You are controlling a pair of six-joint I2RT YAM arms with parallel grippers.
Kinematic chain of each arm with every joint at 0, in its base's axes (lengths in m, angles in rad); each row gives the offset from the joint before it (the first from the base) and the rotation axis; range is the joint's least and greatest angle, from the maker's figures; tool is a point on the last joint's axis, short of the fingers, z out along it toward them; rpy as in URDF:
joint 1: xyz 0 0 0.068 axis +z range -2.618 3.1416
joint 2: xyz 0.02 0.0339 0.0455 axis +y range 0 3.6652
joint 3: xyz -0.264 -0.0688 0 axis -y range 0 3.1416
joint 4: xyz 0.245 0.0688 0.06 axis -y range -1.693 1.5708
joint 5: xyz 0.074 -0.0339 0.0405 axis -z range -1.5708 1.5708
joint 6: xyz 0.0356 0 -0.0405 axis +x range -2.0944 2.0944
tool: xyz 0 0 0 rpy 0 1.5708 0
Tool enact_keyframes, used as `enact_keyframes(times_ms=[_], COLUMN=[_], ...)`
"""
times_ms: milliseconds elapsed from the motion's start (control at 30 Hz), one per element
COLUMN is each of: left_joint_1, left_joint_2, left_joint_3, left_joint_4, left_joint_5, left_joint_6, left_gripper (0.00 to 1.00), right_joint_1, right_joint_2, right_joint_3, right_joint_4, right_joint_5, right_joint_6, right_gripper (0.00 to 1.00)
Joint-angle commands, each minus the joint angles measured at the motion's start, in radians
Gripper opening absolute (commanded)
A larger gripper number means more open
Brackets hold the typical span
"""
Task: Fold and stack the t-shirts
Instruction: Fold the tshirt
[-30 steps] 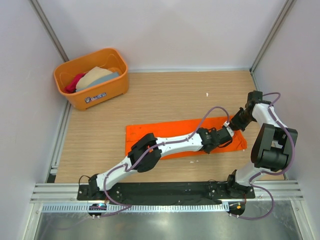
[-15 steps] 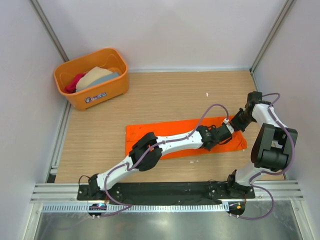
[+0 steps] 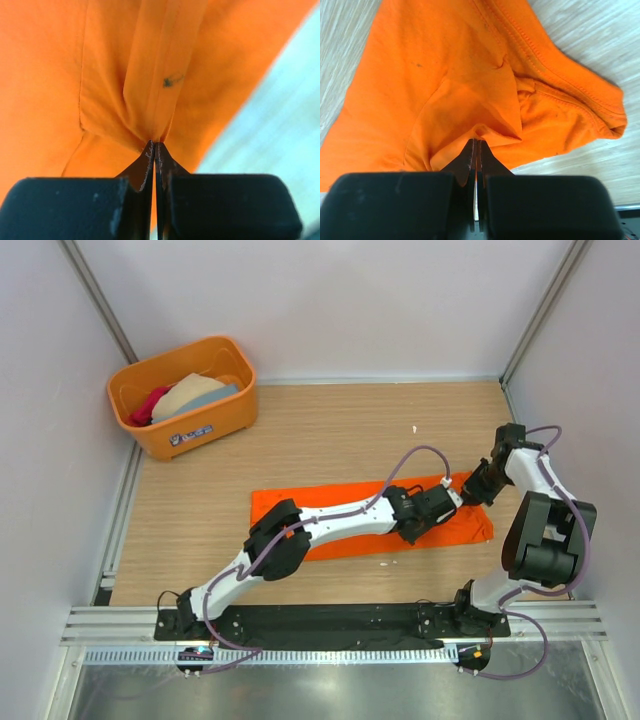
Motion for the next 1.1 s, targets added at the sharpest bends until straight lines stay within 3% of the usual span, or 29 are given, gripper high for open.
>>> enact_keyframes(times_ms=[0,500,1067], left_joint_1=[0.017,0.141,0.218], left_joint_2=[-0.138,-0.114,-0.028], left_joint_3=[-0.036,0.004,0.067], left_joint_4=[-0.004,-0.018,0.015], left_joint_5=[0.135,0.218,0.477], left_joint_6=[-0.040,-0.103,-0.172], left_gripper=[0.00,0.00,0.02], right_joint_1=[-0.004,-0.004,-0.002], right_joint_2=[-0.070,-0.028,0.157], right_joint_3=[-0.006,0.027,0.190], right_joint_4=[-0.021,0.025,0.050], right_joint_5=[0.045,-0.035,-0.096], right_joint_6=[-0.028,-0.022,-0.008], right_gripper=[0.01,0.01,0.02])
